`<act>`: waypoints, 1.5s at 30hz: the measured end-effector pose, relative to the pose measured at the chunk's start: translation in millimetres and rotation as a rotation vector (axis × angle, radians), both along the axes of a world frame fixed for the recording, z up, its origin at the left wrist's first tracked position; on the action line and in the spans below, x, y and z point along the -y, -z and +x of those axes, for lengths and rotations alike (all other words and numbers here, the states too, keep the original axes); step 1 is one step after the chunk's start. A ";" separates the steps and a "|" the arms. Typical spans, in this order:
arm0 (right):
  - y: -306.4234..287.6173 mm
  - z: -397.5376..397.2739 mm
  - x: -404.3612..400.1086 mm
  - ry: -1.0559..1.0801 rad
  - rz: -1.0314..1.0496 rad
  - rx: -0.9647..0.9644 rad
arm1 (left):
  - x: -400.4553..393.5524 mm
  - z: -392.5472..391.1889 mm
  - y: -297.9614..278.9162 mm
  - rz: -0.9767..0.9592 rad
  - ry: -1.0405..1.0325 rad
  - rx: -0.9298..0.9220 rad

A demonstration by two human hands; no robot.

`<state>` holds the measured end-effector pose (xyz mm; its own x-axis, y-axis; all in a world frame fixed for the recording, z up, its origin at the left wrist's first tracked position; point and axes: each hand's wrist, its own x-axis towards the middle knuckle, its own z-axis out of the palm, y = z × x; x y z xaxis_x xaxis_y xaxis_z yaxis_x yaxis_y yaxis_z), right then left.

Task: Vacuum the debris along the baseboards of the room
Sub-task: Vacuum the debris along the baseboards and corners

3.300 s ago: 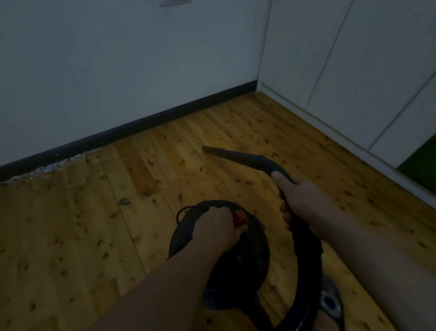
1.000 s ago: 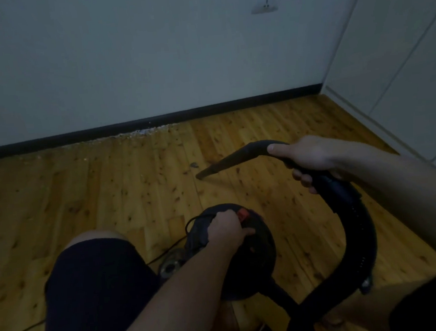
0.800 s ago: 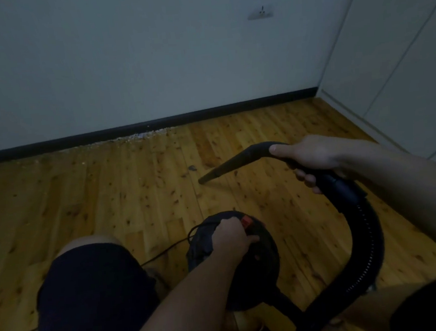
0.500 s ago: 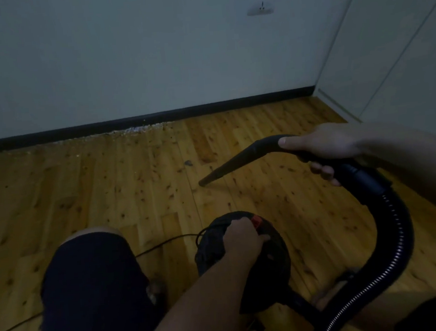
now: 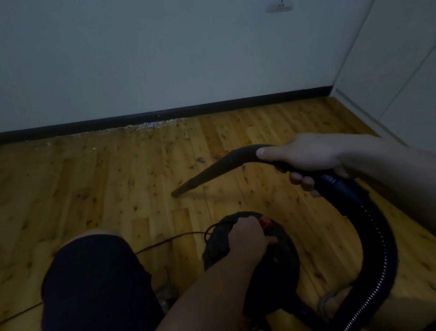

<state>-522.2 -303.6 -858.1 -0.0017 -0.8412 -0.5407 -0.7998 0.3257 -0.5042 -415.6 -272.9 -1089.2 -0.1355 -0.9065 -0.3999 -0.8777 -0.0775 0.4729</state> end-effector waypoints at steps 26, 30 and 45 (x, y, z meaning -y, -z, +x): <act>64.6 74.4 31.5 0.010 0.060 0.161 | 48.2 114.6 3.4 -0.030 -0.255 0.104; 74.4 73.8 58.5 0.054 0.008 0.189 | 68.7 120.3 3.0 -0.044 -0.270 0.112; 112.9 113.1 129.2 -0.066 0.030 0.310 | 136.9 156.4 -1.8 -0.071 -0.319 0.121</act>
